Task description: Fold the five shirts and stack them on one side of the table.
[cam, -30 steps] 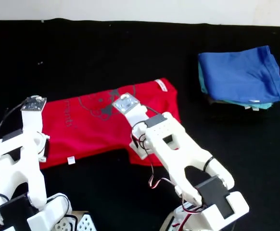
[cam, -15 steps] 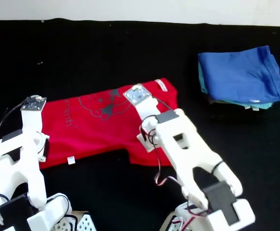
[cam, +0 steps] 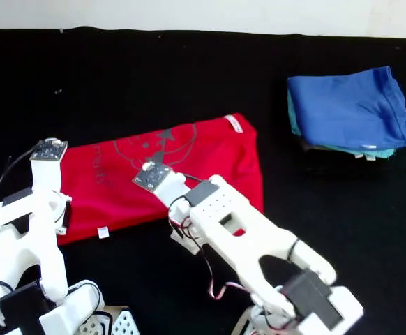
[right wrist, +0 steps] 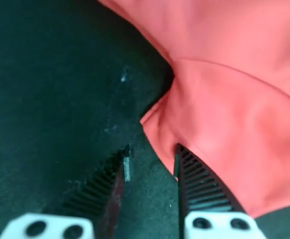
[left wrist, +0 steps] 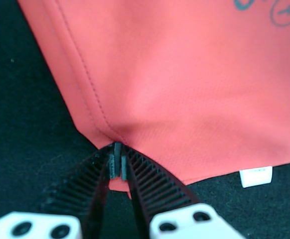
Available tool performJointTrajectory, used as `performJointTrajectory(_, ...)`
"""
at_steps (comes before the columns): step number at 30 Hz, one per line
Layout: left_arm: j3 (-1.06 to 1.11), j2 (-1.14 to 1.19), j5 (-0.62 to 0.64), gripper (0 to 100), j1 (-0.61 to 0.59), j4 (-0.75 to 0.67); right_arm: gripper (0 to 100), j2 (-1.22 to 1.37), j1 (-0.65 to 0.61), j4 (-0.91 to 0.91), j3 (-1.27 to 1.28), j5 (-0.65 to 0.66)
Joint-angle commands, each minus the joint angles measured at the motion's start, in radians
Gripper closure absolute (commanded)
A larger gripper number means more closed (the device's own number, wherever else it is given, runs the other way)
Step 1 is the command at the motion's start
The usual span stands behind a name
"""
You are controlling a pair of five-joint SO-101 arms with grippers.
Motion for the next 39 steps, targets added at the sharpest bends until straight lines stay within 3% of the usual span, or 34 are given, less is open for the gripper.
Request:
performJointTrajectory(1, 0.008, 0.002, 0.006, 99, 0.012, -0.038, 86.5, 0.076, 0.076, -0.050, -0.056, 0.011)
performJointTrajectory(5, 0.008, 0.002, 0.006, 99, 0.012, -0.038, 90.1, 0.101, 0.168, -0.045, -0.143, 0.011)
performJointTrajectory(10, 0.008, 0.002, 0.006, 99, 0.012, -0.038, 99.3, 0.053, 0.189, 0.021, -0.206, 0.011)
performJointTrajectory(22, 0.008, 0.002, 0.006, 99, 0.012, -0.038, 97.9, 0.022, 0.140, 0.102, -0.208, 0.011)
performJointTrajectory(28, 0.008, 0.002, 0.006, 99, 0.012, -0.038, 87.7, 0.116, 0.042, 0.073, -0.216, 0.008)
performJointTrajectory(39, 0.008, 0.002, 0.006, 99, 0.012, -0.038, 88.5, 0.254, 0.137, -0.039, -0.228, 0.009)
